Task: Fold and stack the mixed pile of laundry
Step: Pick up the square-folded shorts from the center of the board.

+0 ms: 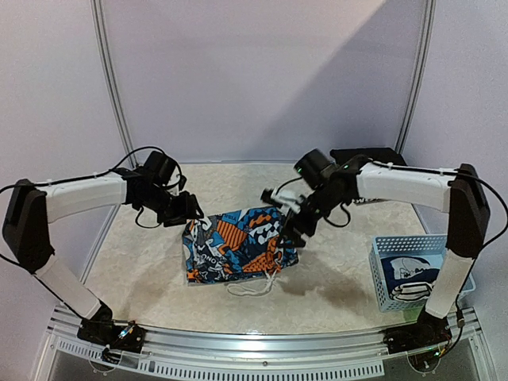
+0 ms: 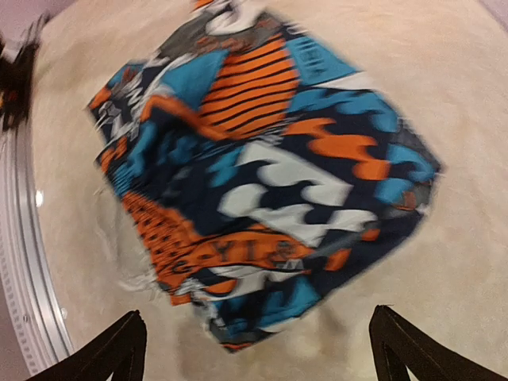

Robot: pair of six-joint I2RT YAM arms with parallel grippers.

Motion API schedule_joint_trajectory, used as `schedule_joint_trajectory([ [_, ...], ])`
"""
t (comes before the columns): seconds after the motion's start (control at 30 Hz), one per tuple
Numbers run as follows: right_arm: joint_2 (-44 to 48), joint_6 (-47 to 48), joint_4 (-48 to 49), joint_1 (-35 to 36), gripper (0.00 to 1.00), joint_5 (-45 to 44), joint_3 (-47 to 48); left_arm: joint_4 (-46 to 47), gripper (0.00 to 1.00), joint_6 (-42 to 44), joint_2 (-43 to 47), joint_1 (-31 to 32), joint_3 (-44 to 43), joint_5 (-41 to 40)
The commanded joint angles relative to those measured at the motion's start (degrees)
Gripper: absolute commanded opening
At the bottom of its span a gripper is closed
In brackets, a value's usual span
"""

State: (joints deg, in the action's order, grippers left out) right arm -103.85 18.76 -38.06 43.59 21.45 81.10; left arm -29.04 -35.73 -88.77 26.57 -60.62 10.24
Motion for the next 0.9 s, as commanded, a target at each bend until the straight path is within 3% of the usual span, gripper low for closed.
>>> schedule_joint_trajectory([
  [0.0, -2.20, -16.03, 4.97, -8.38, 0.99, 0.37, 2.58, -4.83, 0.65, 1.14, 4.40, 1.70, -2.95, -5.48],
  [0.2, -16.00, -22.74, 0.93, -17.19, 0.99, 15.74, 9.56, 6.89, 0.65, 0.58, 0.96, 6.43, -3.58, 1.15],
  [0.5, -24.61, -26.35, 1.44, -18.22, 0.99, 27.79, 10.07, 18.10, 0.62, -4.49, -14.27, 13.49, -6.08, 4.76],
  [0.7, -29.83, -28.31, 1.40, -16.17, 0.95, 31.74, 9.43, 23.02, 0.60, -6.71, -22.18, 14.27, -6.02, 6.52],
  [0.87, -32.00, -29.20, 1.51, -13.00, 0.92, 27.40, 9.81, 25.82, 0.57, -8.25, -25.97, 14.87, -5.59, 7.68],
])
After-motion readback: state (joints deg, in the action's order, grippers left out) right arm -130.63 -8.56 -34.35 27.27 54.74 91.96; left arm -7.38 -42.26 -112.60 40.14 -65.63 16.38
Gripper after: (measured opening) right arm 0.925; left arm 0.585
